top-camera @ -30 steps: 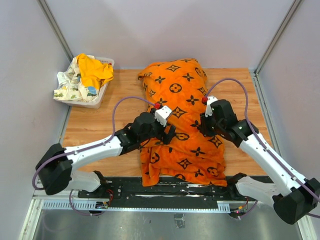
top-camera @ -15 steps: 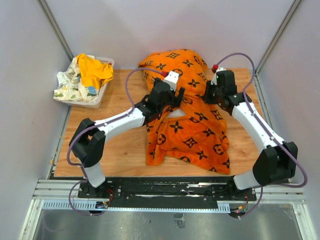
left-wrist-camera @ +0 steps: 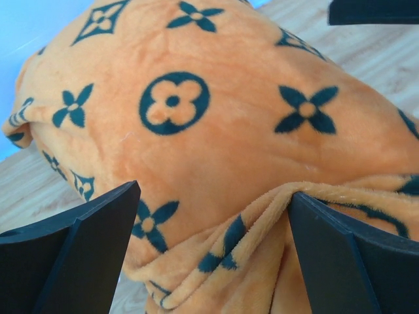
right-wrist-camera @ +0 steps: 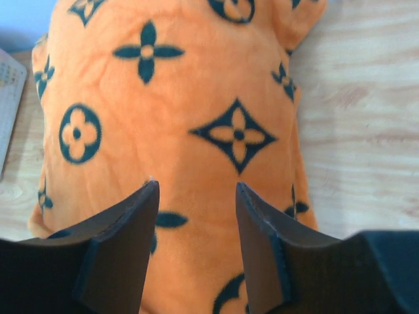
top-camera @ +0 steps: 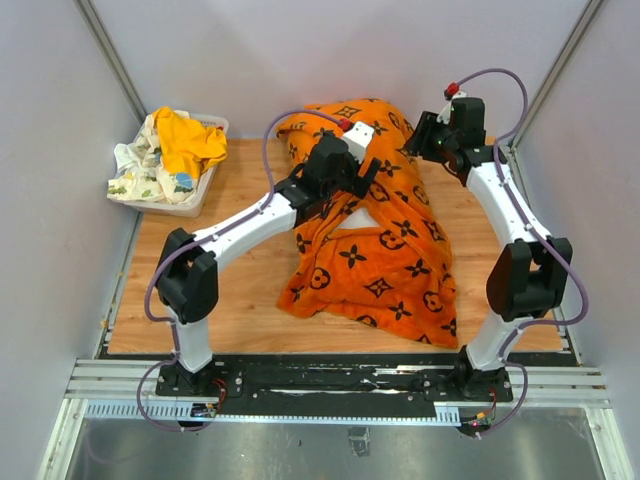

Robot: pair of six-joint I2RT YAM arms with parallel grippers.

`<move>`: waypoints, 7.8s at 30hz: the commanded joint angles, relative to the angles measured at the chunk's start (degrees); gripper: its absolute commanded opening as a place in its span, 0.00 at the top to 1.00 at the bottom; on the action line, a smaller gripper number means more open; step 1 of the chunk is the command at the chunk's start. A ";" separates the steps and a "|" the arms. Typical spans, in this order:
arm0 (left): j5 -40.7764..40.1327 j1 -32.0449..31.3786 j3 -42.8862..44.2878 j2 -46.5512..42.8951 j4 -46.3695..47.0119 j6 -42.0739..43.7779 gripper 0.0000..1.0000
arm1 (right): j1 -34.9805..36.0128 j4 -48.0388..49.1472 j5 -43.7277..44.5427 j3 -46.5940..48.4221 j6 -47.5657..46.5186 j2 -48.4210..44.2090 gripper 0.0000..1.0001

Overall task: Remove the pillowcase from the pillow
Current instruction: Remove the pillow from the pillowcase.

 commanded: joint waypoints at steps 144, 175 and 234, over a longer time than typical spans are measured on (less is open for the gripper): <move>60.27 5.13 -5.48 -18.39 -14.31 -1.79 0.01 | 25.50 -4.47 10.20 -61.11 5.33 -46.74 0.85; 4.33 -4.86 -7.71 3.56 -6.12 -11.42 0.01 | 23.60 -2.64 6.11 -66.31 8.44 -49.73 0.86; 13.77 1.44 25.97 9.97 -18.34 -17.48 1.00 | 33.09 10.25 13.38 -38.29 -18.32 -45.61 0.02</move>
